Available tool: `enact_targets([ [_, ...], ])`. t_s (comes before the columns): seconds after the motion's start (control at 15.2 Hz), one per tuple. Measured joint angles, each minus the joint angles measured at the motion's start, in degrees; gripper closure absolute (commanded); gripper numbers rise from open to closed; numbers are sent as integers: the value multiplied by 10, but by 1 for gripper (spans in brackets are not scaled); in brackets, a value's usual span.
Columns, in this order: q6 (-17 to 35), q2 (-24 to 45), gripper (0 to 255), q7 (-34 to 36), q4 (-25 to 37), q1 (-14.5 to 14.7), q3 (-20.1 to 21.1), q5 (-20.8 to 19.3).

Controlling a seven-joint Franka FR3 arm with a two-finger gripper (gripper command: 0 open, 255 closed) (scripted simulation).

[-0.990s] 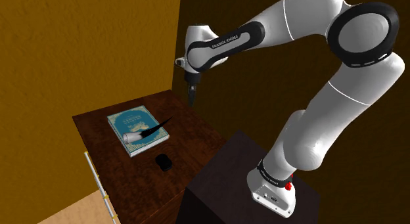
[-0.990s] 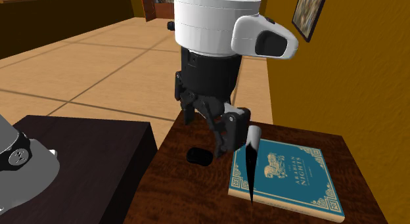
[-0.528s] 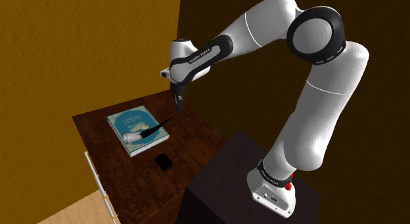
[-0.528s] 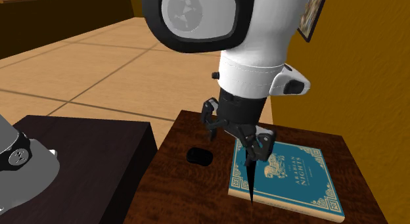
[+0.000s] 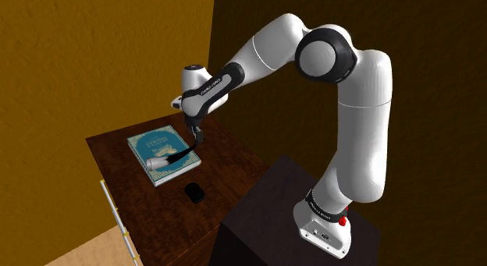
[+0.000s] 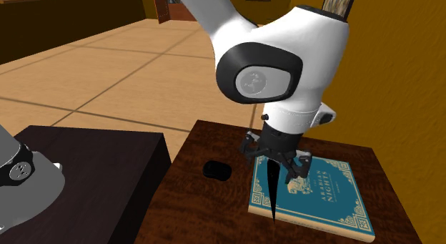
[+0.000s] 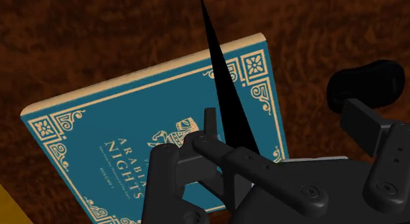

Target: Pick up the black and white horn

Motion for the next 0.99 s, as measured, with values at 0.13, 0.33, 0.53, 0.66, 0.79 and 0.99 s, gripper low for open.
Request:
enact_targets([
  [0.13,10,41,0,-24,32,-1,8,-5],
  [0.33,14,100,0,-51,91,5,21,-14],
  [0.53,25,131,0,-62,111,5,24,-18],
  [0.66,36,142,0,-63,111,6,25,-19],
  [0.79,44,156,0,-62,116,7,25,-19],
  [0.99,55,172,255,-63,122,6,24,-19],
])
